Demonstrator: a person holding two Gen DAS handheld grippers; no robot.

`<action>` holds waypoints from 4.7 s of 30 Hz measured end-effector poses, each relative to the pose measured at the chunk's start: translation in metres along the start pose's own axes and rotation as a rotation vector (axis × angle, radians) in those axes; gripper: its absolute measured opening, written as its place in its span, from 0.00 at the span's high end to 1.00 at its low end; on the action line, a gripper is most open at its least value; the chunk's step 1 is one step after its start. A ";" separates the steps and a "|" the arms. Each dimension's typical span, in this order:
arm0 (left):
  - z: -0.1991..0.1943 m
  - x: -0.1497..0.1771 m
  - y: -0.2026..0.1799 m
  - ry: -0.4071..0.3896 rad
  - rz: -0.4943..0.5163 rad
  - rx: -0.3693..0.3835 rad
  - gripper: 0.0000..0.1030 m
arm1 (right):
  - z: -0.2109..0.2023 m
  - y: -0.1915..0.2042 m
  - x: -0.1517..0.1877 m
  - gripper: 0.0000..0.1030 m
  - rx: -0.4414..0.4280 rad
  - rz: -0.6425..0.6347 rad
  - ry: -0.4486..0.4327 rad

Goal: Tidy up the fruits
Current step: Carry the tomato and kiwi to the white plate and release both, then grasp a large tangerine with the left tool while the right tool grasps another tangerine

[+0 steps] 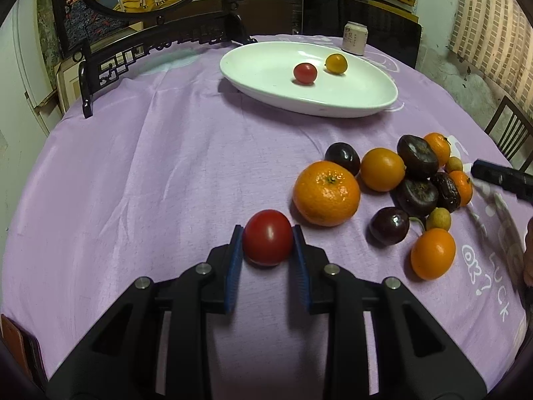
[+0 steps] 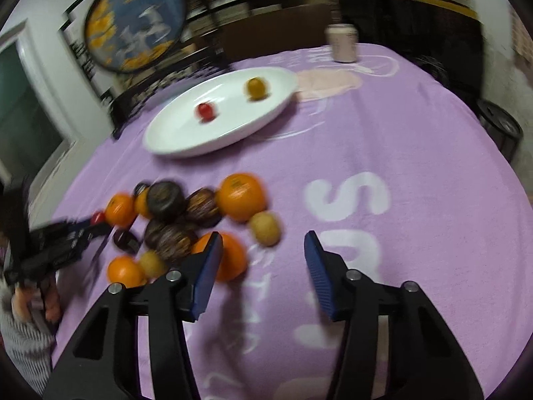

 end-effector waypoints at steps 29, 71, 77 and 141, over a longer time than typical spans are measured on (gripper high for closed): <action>-0.016 -0.026 0.005 -0.061 -0.045 0.002 0.72 | 0.008 -0.010 -0.030 0.77 -0.143 0.129 0.007; -0.004 -0.028 -0.025 -0.073 -0.017 -0.027 0.07 | 0.009 -0.043 -0.057 0.16 -0.171 0.323 -0.086; 0.017 -0.024 -0.026 -0.007 0.001 -0.094 0.07 | 0.004 -0.040 -0.052 0.13 -0.177 0.315 -0.076; 0.025 -0.028 0.005 0.001 -0.097 -0.094 0.45 | 0.053 0.006 -0.026 0.61 -0.165 0.042 0.104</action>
Point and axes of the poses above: each gripper's, at about its wrist camera, not at the fingertips, and z roughly the way its jaws point, y to its left, x to its underside, the point moved 3 cm from there along z, roughly the way its jaws point, and after that the axes turned 1 degree about y, right-handed, at the moved point
